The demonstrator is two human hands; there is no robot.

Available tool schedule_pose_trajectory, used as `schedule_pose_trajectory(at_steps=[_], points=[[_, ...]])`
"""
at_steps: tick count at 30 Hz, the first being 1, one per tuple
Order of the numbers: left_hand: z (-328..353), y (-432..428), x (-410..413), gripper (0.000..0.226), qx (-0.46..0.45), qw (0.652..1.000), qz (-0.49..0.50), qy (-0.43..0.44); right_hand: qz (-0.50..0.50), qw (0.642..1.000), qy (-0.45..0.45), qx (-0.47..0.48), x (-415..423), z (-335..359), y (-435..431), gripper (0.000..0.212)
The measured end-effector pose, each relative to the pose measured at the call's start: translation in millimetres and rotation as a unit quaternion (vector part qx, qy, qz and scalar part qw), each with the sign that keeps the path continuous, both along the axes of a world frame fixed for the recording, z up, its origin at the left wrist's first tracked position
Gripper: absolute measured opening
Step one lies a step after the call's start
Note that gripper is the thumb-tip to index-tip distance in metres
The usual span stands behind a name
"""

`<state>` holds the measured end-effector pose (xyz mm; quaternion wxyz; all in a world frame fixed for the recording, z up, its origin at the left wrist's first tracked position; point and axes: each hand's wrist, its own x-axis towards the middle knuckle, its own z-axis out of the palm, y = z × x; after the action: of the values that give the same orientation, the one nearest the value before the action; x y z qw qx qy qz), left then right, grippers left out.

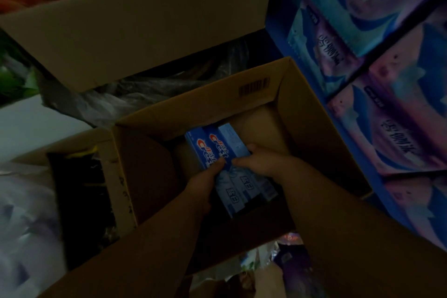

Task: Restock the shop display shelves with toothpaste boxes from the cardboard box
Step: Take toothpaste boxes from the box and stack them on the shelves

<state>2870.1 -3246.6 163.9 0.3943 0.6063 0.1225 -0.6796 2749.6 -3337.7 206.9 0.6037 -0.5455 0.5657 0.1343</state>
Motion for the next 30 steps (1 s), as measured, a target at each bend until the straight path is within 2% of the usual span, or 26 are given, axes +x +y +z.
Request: schedule_pose_trajectory(at_steps=[3,6,9,11,15,20,22,24,26,30], points=[[4.8,-3.4,4.3,0.052,0.009,0.999,0.022,0.026,-0.044,0.997,-0.040,0.040,-0.5,-2.5,2.3,0.052],[18.0,-5.1,4.1,0.049,-0.006,0.994,0.044,0.097,-0.143,0.981,-0.096,0.089,-2.1,-8.7,6.8,0.042],[23.6,-5.5,7.0,0.047,-0.042,0.997,0.012,0.064,-0.157,0.974,-0.116,0.114,-4.4,-8.4,10.1,0.047],[34.3,-3.6,9.0,0.045,-0.048,0.998,-0.015,0.047,-0.147,0.978,-0.115,0.090,-5.2,-0.2,12.7,0.051],[66.2,9.1,8.9,0.034,-0.035,0.994,-0.056,0.081,-0.132,0.983,-0.120,0.036,-10.9,41.4,25.1,0.049],[131.3,28.9,0.8,0.019,-0.061,0.990,-0.076,0.102,-0.194,0.967,-0.165,0.021,-27.3,110.9,54.4,0.054],[165.4,33.2,-0.5,0.021,-0.091,0.986,-0.087,0.107,-0.221,0.956,-0.192,-0.017,-31.7,147.6,66.4,0.044],[201.4,32.1,-1.6,0.036,-0.142,0.978,-0.116,0.101,-0.247,0.941,-0.214,-0.088,-34.4,187.6,80.1,0.036],[241.4,26.9,-4.5,0.054,-0.209,0.965,-0.141,0.078,-0.268,0.917,-0.233,-0.183,-36.8,227.8,92.0,0.039],[341.2,19.7,-22.0,0.055,-0.347,0.917,-0.175,0.088,-0.305,0.866,-0.222,-0.329,-51.9,326.5,110.6,0.049]])
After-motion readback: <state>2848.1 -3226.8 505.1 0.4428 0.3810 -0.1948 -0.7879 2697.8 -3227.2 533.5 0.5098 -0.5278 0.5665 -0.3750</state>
